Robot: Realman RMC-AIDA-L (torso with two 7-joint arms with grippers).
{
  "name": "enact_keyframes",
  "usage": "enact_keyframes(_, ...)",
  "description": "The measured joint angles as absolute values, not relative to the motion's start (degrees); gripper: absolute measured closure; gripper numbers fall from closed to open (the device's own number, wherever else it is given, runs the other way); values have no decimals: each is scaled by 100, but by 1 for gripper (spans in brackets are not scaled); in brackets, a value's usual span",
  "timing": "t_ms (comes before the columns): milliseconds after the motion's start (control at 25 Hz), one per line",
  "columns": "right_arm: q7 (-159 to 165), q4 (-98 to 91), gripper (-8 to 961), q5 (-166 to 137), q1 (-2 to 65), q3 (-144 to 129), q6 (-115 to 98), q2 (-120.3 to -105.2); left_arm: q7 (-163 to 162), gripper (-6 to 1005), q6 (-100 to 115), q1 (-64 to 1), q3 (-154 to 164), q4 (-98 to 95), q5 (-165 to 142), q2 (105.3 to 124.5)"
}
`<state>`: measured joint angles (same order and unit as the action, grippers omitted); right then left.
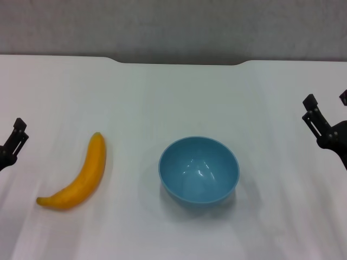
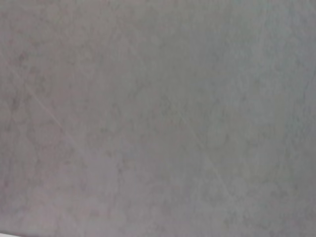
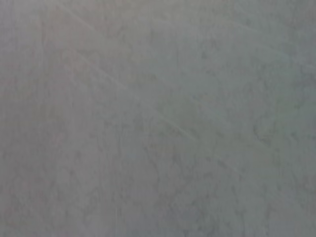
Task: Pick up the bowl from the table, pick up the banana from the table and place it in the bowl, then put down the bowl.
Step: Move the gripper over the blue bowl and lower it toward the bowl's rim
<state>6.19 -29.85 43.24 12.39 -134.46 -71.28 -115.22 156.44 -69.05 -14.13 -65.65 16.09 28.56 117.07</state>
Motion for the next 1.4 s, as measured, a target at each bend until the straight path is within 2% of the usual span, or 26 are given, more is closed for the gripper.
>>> enact_keyframes(560,630,-3010,101,4327,1242,-13442,-7000,-11513,15645,119,-6870,-1470,-6334,1612,2856,11711)
enact_keyframes(960,681,-3623,102,4324,1444,-13329,-5125,-11439,15513,120,-5970,-1573,-6116,1854,2836,11656)
enact_keyframes(1080,567,-3980,102,4289,1473,-13180,-4352,-11351,15346,120,-5486,-1457,-6151,2327,2530,11592)
enact_keyframes(1200,498,-4717,102,3766,1402,-12617,-3043,-11281,15250,119,-4363,-1093,-6264,3614,1952,11393)
enact_keyframes(1400,490,-5514,103,2919,1212,-11923,-1648,-11340,15248,119,-3198,-600,-6761,4930,1143,11364)
